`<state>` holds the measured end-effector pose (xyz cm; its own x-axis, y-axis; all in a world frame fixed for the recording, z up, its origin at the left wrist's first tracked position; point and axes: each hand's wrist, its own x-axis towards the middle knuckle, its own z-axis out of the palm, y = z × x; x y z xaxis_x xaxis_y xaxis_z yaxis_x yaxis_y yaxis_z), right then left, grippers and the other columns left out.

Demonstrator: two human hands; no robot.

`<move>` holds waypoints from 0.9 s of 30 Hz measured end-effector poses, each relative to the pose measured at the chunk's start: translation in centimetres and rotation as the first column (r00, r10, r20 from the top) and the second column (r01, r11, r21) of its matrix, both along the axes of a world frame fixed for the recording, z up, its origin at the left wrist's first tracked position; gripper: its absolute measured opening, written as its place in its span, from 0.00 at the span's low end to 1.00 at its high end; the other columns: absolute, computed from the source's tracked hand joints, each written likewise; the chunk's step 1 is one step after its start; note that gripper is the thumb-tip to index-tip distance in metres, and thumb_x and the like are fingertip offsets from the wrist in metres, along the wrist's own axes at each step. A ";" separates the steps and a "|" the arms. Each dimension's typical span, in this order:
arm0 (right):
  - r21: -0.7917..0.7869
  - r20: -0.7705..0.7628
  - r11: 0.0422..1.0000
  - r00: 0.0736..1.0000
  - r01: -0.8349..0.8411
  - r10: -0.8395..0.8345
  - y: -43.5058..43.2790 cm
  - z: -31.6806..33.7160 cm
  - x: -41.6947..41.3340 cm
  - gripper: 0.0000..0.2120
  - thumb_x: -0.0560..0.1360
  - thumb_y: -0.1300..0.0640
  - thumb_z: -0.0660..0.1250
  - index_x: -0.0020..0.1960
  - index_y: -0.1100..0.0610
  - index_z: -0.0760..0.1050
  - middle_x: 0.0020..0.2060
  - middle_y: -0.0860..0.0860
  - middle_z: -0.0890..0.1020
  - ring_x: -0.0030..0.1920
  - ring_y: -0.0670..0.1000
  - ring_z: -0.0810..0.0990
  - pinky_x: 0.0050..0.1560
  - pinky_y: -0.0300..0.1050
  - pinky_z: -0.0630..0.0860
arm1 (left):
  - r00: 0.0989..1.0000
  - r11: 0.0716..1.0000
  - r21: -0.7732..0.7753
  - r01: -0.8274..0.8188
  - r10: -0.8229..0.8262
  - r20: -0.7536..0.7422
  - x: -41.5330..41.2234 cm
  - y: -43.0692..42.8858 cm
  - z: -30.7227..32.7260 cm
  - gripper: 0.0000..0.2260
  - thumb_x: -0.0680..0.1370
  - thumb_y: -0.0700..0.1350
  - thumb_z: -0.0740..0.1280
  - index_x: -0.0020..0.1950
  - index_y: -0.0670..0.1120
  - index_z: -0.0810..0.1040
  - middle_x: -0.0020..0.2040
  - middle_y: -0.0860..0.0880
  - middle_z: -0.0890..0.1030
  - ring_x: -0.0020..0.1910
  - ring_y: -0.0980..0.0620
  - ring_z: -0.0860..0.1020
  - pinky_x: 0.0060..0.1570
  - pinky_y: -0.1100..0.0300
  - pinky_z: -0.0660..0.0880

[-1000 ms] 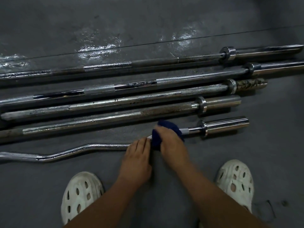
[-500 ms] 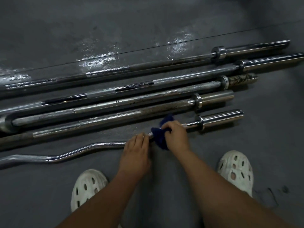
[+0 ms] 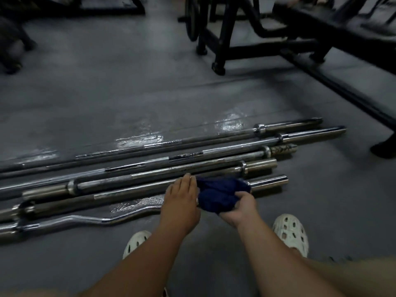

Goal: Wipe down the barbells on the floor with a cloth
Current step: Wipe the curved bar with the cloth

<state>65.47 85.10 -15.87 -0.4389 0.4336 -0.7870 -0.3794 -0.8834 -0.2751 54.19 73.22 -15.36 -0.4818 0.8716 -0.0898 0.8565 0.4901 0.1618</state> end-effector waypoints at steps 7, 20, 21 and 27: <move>0.049 0.001 0.998 0.999 -0.032 0.032 -0.7 1.7 0.0 0.11 0.77 0.54 0.62 0.56 0.54 0.77 0.45 0.57 0.84 0.48 0.59 0.81 0.41 0.48 0.81 | 0.998 0.997 -0.044 -0.064 0.064 -0.007 0.4 -3.6 0.2 0.36 0.77 0.47 0.59 0.81 0.45 0.45 0.82 0.46 0.47 0.79 0.45 0.49 0.77 0.50 0.50; 0.231 0.542 0.940 0.836 -0.249 0.088 4.2 -8.0 -5.3 0.17 0.77 0.57 0.64 0.64 0.60 0.73 0.53 0.57 0.82 0.50 0.57 0.81 0.46 0.48 0.77 | 0.975 0.982 -0.187 -0.040 0.079 0.207 -2.2 -0.6 -9.9 0.33 0.78 0.48 0.60 0.80 0.45 0.50 0.80 0.46 0.52 0.77 0.46 0.54 0.76 0.51 0.54; 0.305 0.657 0.893 0.752 -0.329 0.052 5.0 -8.9 -5.6 0.17 0.77 0.58 0.64 0.65 0.60 0.73 0.54 0.57 0.80 0.52 0.56 0.79 0.47 0.48 0.75 | 0.970 0.979 -0.198 -0.042 0.088 0.227 -2.1 -0.3 -10.6 0.34 0.77 0.47 0.62 0.80 0.45 0.51 0.79 0.46 0.54 0.77 0.45 0.55 0.75 0.51 0.55; 0.231 0.962 0.136 0.204 -0.963 -0.182 3.5 -16.3 -7.2 0.13 0.72 0.59 0.66 0.52 0.67 0.80 0.61 0.63 0.74 0.61 0.64 0.71 0.63 0.46 0.64 | 0.955 0.989 -0.145 -0.012 0.054 0.292 -2.9 0.3 -13.9 0.37 0.60 0.48 0.70 0.68 0.40 0.74 0.65 0.42 0.77 0.61 0.42 0.77 0.57 0.47 0.78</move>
